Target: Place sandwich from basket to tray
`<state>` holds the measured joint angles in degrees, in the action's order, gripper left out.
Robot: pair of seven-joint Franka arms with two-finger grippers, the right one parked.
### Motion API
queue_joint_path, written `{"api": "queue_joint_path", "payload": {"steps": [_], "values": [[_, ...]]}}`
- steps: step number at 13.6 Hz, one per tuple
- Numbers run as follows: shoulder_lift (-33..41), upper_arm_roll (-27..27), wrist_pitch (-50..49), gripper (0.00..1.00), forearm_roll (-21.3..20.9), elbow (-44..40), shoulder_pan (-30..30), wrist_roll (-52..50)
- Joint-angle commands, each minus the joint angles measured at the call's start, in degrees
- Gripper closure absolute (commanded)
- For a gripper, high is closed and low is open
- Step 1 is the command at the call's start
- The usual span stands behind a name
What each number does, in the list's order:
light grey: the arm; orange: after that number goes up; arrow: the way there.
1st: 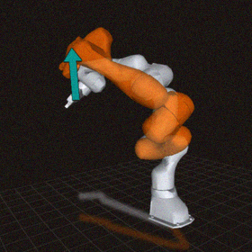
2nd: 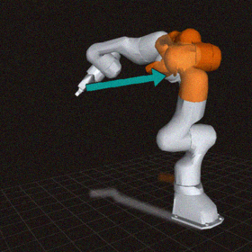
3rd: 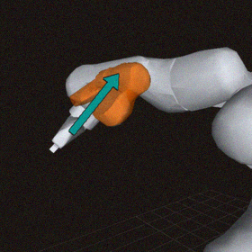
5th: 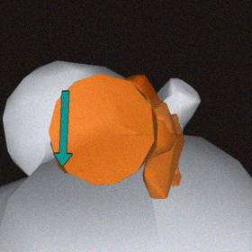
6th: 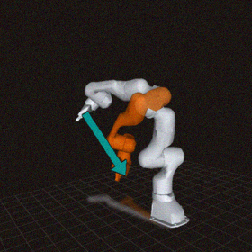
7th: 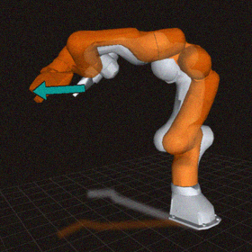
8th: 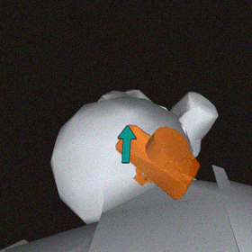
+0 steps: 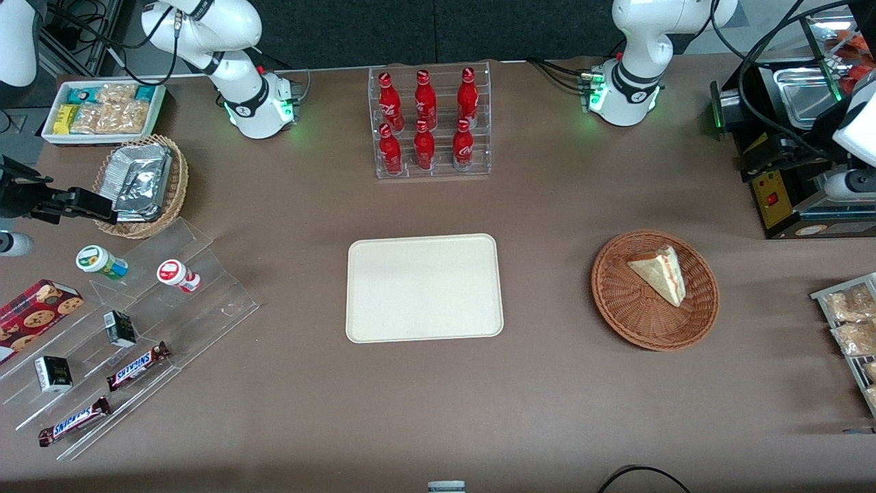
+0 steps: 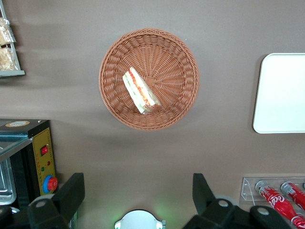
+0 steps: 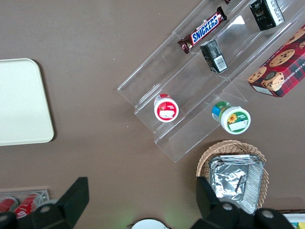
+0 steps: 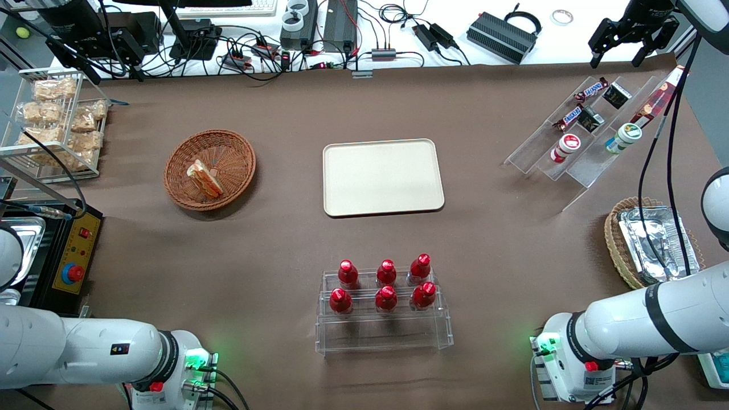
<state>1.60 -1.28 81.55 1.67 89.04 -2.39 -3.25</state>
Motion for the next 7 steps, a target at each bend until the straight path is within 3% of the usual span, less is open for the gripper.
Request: {"api": "queue_joint_path", "payload": {"steps": [1, 4, 7], "values": [[-1.0, 0.7, -1.6, 0.00, -0.2, -1.9, 0.7, 0.7], [-2.1, 0.9, -1.5, 0.00, -0.4, -1.9, 0.0, -1.0], [-5.7, 0.9, -0.6, 0.00, -0.5, -0.9, -0.2, -14.4]]}}
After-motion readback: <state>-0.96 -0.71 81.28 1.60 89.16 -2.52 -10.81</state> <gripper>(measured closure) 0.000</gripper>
